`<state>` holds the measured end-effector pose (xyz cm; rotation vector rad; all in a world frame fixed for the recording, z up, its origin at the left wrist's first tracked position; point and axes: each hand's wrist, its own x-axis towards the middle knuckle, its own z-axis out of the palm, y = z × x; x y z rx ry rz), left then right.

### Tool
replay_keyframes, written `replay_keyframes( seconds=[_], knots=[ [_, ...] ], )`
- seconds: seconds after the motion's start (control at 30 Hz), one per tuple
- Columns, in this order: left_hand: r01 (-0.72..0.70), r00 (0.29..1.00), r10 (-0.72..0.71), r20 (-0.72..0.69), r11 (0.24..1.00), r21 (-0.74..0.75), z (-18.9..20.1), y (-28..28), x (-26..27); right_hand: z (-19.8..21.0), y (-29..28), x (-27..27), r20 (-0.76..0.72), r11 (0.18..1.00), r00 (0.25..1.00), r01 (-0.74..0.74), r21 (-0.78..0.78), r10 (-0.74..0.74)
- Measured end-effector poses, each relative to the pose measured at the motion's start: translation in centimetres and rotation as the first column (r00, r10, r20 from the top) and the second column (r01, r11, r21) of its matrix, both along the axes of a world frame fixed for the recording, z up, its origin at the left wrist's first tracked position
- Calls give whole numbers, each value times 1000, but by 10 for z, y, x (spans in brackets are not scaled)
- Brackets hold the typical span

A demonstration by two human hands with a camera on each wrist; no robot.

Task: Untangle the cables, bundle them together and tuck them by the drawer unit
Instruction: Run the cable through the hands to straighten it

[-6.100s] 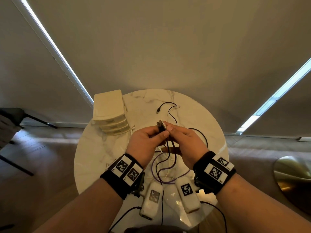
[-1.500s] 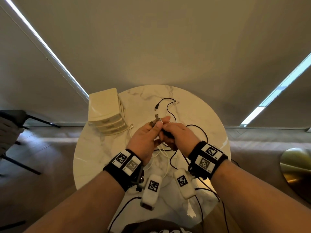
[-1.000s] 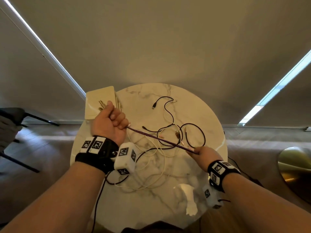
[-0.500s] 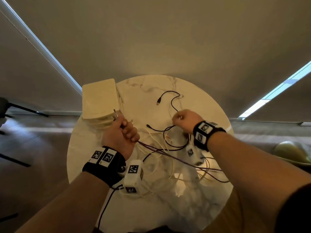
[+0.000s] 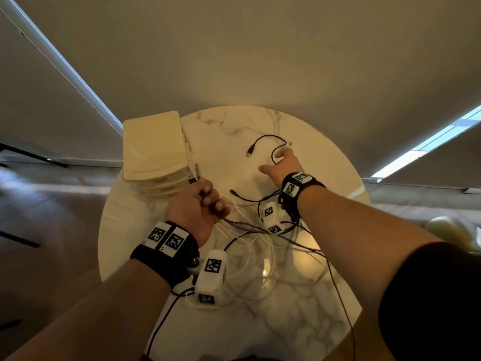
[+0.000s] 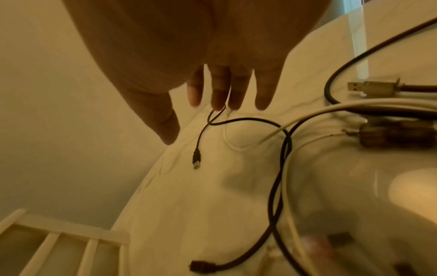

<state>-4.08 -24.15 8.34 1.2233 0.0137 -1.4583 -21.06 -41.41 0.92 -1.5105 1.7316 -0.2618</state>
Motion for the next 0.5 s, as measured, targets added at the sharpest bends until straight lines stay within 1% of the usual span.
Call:
replay_keyframes(
  seconds=[0.03, 0.07, 0.13, 0.17, 0.2, 0.23, 0.27, 0.3, 0.33, 0.37, 0.4, 0.43, 0.47, 0.5],
  knots=[
    [11, 1000, -11, 10, 1000, -2, 0, 1, -2, -3, -2, 0, -56, 999, 997, -55, 1, 55],
    [16, 1000, -16, 20, 1000, -13, 0, 3, -4, -5, -3, 0, -68, 991, 989, -127, 43, 129],
    [15, 1000, -14, 28, 999, -44, -2, 10, -6, -8, 1, 0, -45, 950, 961, -262, 171, 273],
    [9, 1000, -8, 25, 998, -57, -3, 14, -7, -10, 3, 0, -51, 936, 948, -300, 182, 314],
    [2, 1000, -1, 21, 998, -64, -4, 19, -8, -10, 5, 0, -58, 944, 948, -302, 134, 312],
    [-3, 1000, 4, 18, 998, -62, -5, 23, -10, -11, 7, -1, -44, 962, 962, -267, 53, 270],
    [-6, 1000, 7, 17, 999, -53, -6, 26, -11, -8, 9, -1, 20, 982, 982, -187, -31, 188],
    [-12, 1000, 12, 16, 999, -40, -7, 28, -13, -1, 10, 0, 125, 996, 990, -66, -61, 73],
    [-23, 1000, 23, 15, 999, -26, -8, 30, -15, 9, 11, 0, 225, 998, 973, 60, -9, -56],
    [-39, 999, 39, 13, 999, -16, -8, 31, -18, 20, 12, -1, 260, 988, 955, 124, 86, -143],
    [-58, 998, 58, 7, 998, -8, -8, 32, -20, 30, 12, -3, 258, 981, 957, 87, 174, -131],
    [-72, 997, 72, -7, 997, 0, -6, 33, -22, 40, 14, -6, 258, 974, 965, -10, 228, -51],
    [-77, 997, 78, -17, 997, 7, -4, 33, -25, 49, 17, -9, 280, 966, 959, -112, 231, 44],
    [-75, 997, 75, -14, 997, 14, -2, 33, -28, 58, 21, -12, 316, 963, 940, -194, 187, 128]
  ],
)
